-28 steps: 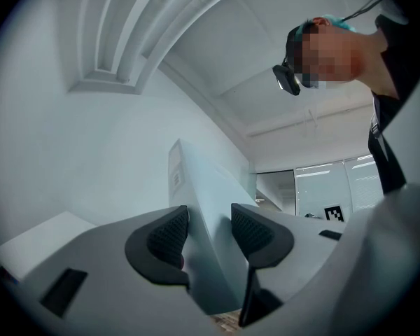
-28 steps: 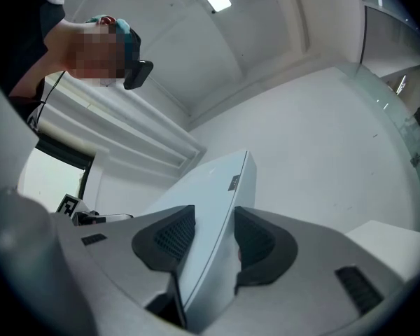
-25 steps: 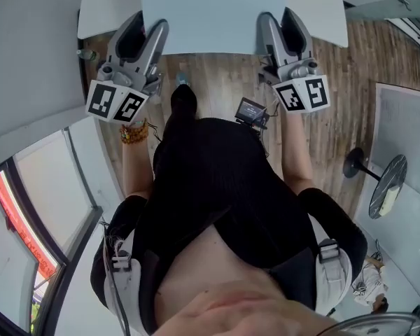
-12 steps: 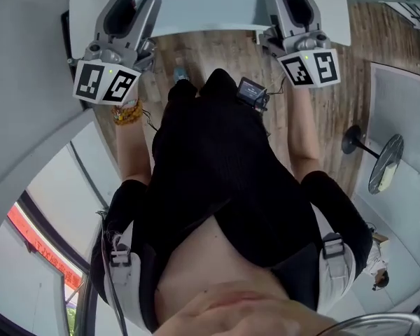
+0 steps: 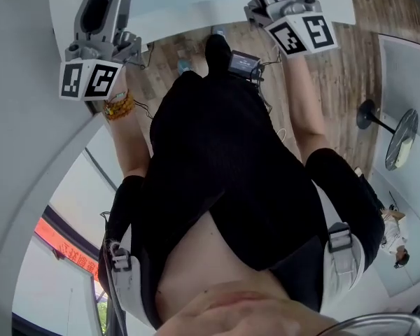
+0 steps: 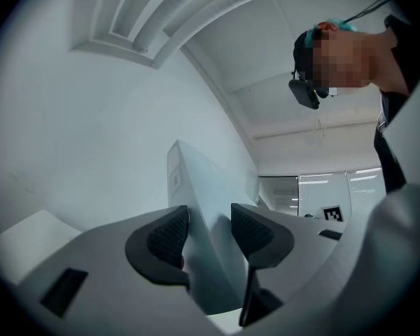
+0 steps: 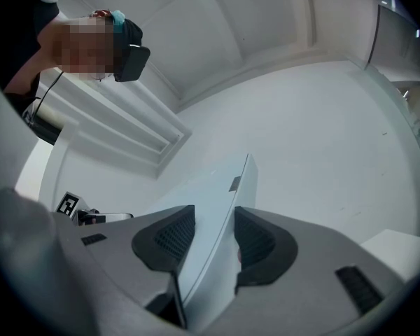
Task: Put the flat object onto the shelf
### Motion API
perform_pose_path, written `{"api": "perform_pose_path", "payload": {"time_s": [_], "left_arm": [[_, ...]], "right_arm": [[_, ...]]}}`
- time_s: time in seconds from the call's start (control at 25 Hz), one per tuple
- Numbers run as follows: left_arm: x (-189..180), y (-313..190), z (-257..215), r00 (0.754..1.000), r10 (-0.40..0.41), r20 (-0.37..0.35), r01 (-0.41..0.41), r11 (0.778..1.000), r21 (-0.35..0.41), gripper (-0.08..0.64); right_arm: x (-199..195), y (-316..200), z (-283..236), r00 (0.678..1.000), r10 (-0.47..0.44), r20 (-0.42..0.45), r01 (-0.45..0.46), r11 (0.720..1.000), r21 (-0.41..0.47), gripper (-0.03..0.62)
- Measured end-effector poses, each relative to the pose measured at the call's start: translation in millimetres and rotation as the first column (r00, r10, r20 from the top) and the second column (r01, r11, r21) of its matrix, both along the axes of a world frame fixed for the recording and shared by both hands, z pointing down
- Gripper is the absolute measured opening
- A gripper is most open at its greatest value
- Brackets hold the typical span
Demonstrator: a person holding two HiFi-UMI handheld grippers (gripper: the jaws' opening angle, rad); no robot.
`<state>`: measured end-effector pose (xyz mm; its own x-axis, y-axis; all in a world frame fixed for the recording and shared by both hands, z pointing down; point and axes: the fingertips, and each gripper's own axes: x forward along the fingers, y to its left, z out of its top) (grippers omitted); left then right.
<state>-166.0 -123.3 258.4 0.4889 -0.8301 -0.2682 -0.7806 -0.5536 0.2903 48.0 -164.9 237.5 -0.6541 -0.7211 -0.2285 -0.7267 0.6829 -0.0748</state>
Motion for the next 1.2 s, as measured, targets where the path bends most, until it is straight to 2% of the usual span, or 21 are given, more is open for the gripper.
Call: {"api": "perform_pose_path", "payload": {"time_s": [0.12,0.24,0.64,1.2], "left_arm": [[-1,-8,11,1.000,-0.011,0.009,0.012,1.000,-0.026,0.201],[6,-18,29,1.000,-0.009,0.003,0.009,0.996,-0.084,0.201],[11,-29,89,1.000,0.002,-0.007,-0.003,0.972,-0.235,0.201],[16,-14,156,1.000,0.006,-0.025,-0.016,0.918,-0.395,0.201]], "right_arm": [[-3,-12,10,1.000,-0.012,-0.008,0.012,1.000,-0.018,0.172],[2,-25,28,1.000,-0.018,-0.014,0.017,0.998,-0.068,0.172],[7,-42,91,0.998,-0.025,-0.055,0.013,0.977,-0.213,0.172],[9,-31,158,0.994,-0.029,-0.107,-0.010,0.937,-0.348,0.172]]}}
